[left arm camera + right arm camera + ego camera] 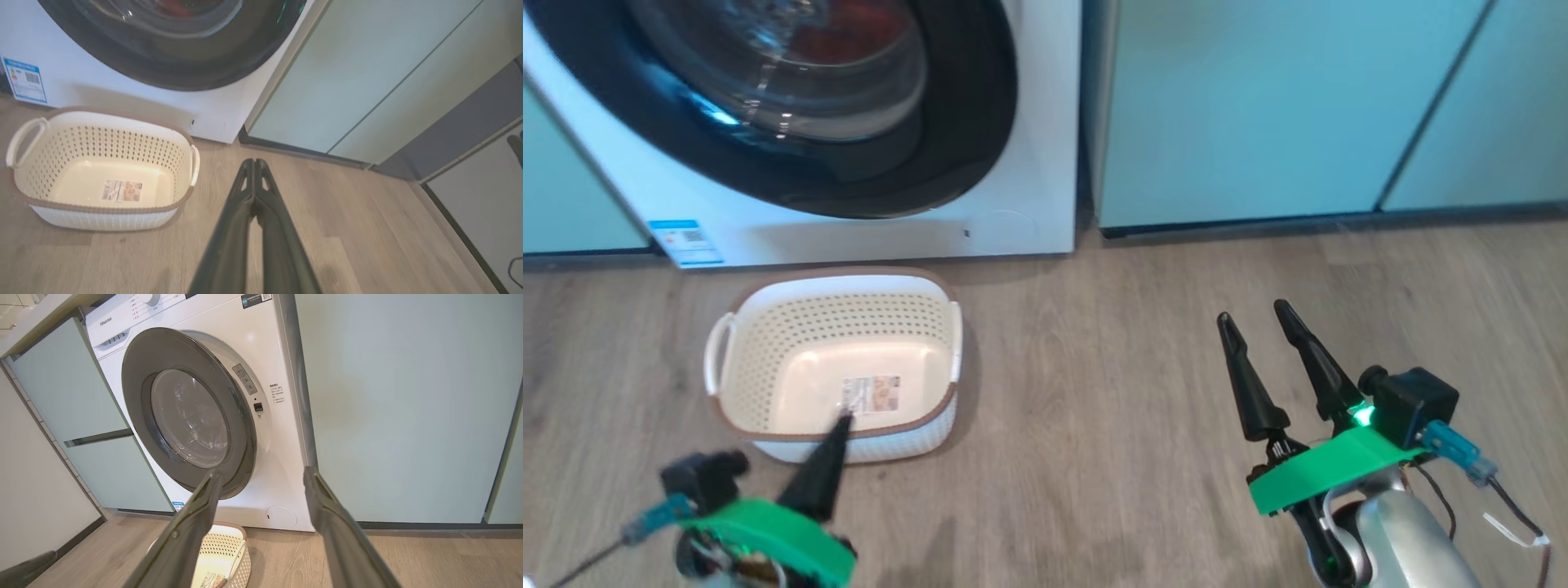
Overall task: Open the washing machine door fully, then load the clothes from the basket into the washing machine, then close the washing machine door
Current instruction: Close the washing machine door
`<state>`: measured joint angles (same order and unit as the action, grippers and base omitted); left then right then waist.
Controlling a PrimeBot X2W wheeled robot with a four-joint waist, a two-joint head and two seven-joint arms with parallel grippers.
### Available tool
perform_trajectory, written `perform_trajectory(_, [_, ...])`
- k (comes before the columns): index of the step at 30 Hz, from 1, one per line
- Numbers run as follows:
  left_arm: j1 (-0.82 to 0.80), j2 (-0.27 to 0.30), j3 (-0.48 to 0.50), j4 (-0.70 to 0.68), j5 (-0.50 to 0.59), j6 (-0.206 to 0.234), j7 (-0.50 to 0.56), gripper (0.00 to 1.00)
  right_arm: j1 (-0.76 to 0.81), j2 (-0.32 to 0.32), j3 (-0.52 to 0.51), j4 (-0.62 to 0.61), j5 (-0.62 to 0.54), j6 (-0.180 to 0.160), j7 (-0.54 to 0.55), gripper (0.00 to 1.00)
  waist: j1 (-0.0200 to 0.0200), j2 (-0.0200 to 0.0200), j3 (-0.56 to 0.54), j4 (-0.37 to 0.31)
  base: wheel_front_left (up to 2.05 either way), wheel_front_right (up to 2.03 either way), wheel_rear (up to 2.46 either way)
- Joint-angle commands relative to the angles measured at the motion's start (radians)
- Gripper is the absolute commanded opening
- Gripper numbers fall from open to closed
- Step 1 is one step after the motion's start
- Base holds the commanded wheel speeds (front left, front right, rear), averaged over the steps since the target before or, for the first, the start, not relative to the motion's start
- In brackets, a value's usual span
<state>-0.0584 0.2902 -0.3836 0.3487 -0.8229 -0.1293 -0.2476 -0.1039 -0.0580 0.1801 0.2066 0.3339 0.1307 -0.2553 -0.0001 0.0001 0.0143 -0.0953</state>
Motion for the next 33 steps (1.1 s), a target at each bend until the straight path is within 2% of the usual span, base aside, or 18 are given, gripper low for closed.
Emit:
perform_trajectory(1, [-0.041,-0.010,0.100,-0.052,0.051,-0.001,-0.013,0.00,-0.014,-0.007,0.020,-0.040,-0.003,0.000,-0.006,1.00,0.0001,-0.0001,-0.014,0.024,0.00,0.00,0.00])
perform_trajectory(5, [0.005,-0.102,0.261,-0.155,0.192,-0.001,-0.014,0.00,-0.007,-0.012,0.014,-0.046,-0.004,0.000,-0.006,1.00,0.0001,-0.0001,-0.020,0.045,0.00,0.00,0.00])
perform_trajectory(11, [0.046,-0.192,0.423,-0.296,0.386,-0.001,-0.014,0.00,-0.008,-0.012,0.010,-0.050,-0.006,0.000,-0.006,1.00,0.0001,-0.0001,-0.020,0.068,0.00,0.00,0.00])
perform_trajectory(13, [0.057,-0.205,0.435,-0.323,0.442,-0.001,-0.014,0.00,-0.008,-0.011,0.008,-0.050,-0.005,0.000,-0.006,1.00,0.0001,-0.0001,-0.020,0.073,0.00,0.00,0.00])
perform_trajectory(21, [0.086,-0.233,0.430,-0.333,0.552,-0.001,-0.014,0.00,-0.008,-0.006,0.009,-0.049,-0.003,0.000,-0.006,1.00,0.0001,-0.0001,-0.021,0.084,0.00,0.00,0.00])
perform_trajectory(23, [0.092,-0.235,0.429,-0.322,0.567,-0.001,-0.014,0.58,-0.009,-0.005,0.009,-0.047,-0.001,0.000,-0.006,1.00,0.0001,-0.0001,-0.021,0.083,0.00,0.00,0.00])
perform_trajectory(24, [0.093,-0.236,0.431,-0.319,0.569,-0.001,-0.014,0.96,-0.010,-0.005,0.008,-0.046,-0.001,0.000,-0.006,1.00,0.0001,-0.0001,-0.021,0.082,0.00,0.00,0.00])
perform_trajectory(25, [0.096,-0.237,0.430,-0.310,0.568,-0.001,-0.014,1.00,-0.011,-0.004,0.007,-0.045,0.000,0.000,-0.006,1.00,0.0001,-0.0001,-0.021,0.081,0.00,0.00,0.00])
perform_trajectory(33, [0.089,-0.240,0.420,-0.297,0.588,-0.001,-0.014,1.00,-0.013,0.000,0.005,-0.042,-0.001,0.000,-0.006,1.00,0.0001,-0.0001,-0.016,0.076,0.00,0.00,0.00])
